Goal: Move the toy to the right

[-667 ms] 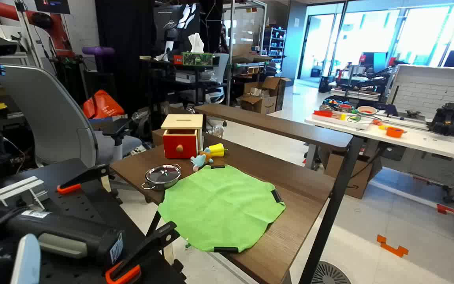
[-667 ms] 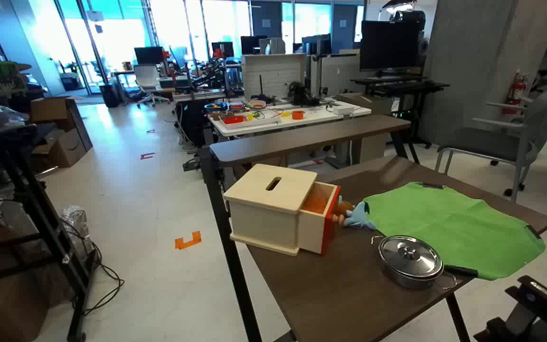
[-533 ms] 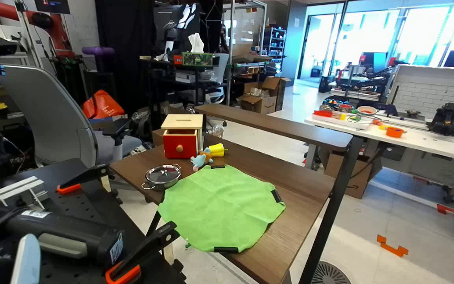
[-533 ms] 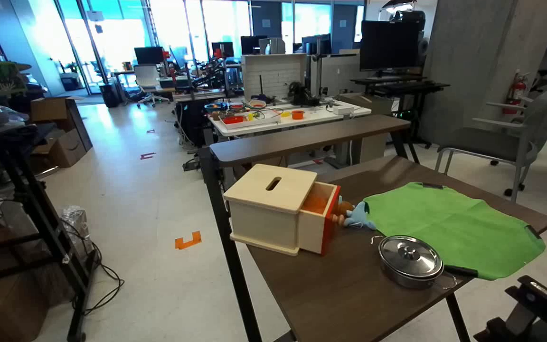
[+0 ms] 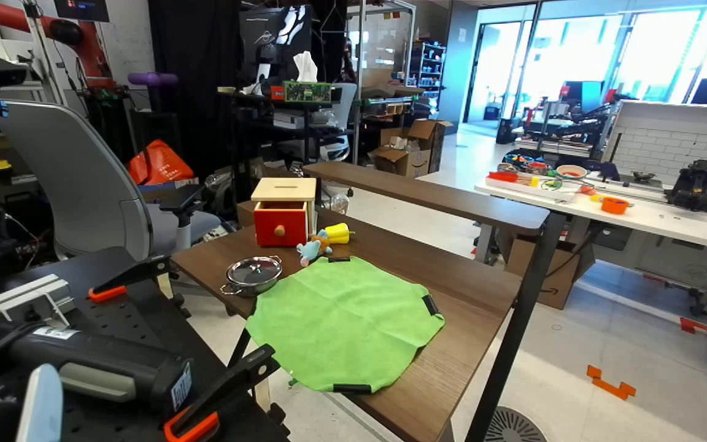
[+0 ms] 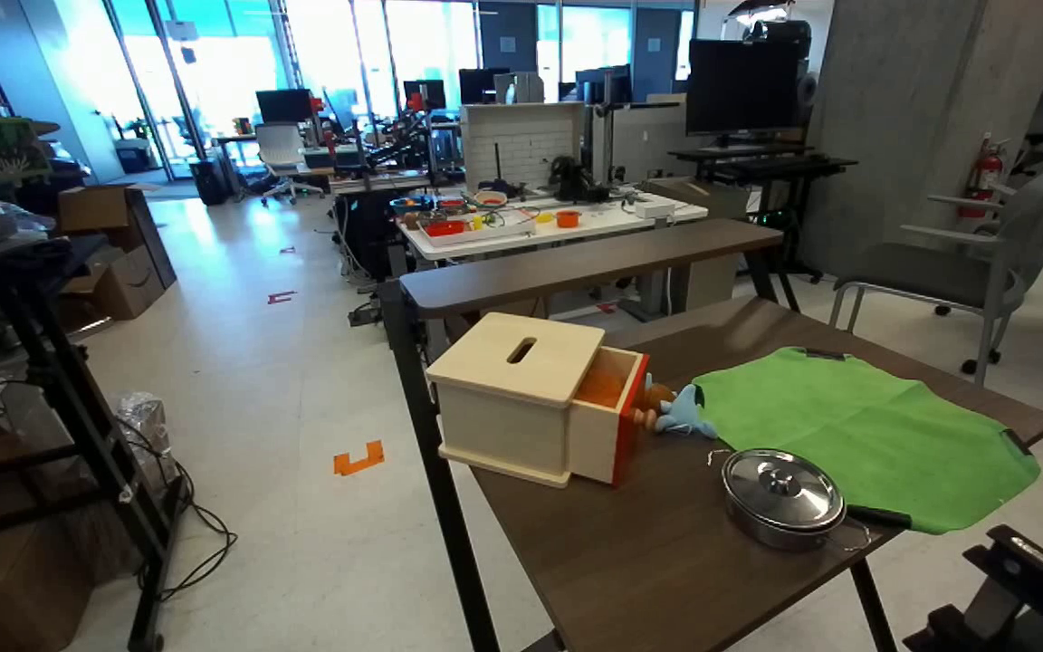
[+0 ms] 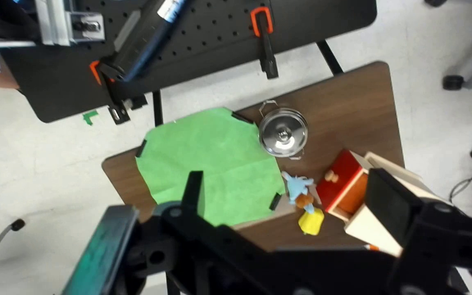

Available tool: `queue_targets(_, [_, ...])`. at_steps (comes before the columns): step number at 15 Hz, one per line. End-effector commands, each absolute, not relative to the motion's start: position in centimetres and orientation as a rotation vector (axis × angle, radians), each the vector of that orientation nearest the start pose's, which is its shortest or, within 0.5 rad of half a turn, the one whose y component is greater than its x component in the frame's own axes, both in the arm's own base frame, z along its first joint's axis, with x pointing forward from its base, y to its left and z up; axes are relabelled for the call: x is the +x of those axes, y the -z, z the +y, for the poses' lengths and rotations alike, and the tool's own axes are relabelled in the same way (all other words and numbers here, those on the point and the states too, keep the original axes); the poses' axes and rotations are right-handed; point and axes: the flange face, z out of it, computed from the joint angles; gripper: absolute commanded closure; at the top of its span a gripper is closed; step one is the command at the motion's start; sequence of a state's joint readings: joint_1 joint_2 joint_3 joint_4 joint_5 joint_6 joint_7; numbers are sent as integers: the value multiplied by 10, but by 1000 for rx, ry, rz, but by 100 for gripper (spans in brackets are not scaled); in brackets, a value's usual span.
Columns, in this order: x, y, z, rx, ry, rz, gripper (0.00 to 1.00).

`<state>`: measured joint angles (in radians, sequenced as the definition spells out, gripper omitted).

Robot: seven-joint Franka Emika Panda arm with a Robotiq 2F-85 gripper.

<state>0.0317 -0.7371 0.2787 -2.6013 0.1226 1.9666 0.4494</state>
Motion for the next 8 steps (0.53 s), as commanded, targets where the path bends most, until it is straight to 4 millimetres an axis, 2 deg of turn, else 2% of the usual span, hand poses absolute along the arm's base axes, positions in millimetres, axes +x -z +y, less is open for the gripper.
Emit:
queue_targets(1, [379,-457,117,-3024,303,459,0])
queue_targets(3, [414,-431,119,-2971,370,442,0])
queue_targets(5, [440,-404,122,-2917,413,433,0])
queue_targets(8, [477,-358,129,-2884,374,421,0])
